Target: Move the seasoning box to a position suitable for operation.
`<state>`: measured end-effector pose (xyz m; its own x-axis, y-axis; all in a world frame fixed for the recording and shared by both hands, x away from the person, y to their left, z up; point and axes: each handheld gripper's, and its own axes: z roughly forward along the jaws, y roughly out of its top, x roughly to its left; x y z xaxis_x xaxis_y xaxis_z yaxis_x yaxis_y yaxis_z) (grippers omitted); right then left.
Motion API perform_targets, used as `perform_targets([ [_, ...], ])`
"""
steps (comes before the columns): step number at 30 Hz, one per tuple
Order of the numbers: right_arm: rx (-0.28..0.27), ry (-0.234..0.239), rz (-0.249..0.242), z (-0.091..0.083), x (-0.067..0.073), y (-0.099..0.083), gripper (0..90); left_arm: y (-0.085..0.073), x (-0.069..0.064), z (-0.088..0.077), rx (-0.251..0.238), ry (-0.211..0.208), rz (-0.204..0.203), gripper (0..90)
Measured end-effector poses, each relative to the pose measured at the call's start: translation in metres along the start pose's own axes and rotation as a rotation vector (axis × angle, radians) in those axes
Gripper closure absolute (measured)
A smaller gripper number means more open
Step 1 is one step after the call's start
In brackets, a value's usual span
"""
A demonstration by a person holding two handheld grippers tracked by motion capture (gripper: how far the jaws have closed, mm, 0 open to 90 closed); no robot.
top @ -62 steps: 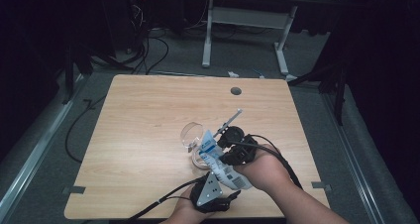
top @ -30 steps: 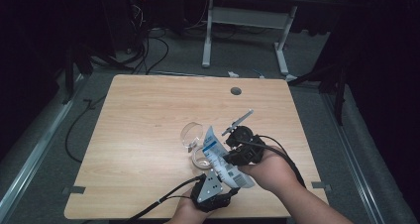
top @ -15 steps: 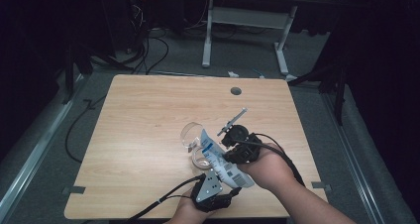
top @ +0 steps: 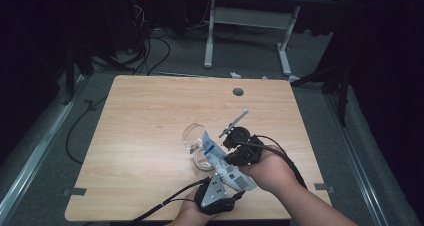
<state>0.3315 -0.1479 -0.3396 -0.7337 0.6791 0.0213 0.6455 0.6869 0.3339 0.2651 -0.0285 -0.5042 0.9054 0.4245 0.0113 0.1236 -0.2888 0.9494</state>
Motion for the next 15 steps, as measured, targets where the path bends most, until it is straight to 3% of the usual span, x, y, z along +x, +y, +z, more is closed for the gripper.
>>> perform_targets([
  [15,0.008,-0.008,0.001,-0.0003,-0.0008,0.0007,90.0,0.0025,-0.0025,-0.0019,-0.002,-0.004,0.010,53.4],
])
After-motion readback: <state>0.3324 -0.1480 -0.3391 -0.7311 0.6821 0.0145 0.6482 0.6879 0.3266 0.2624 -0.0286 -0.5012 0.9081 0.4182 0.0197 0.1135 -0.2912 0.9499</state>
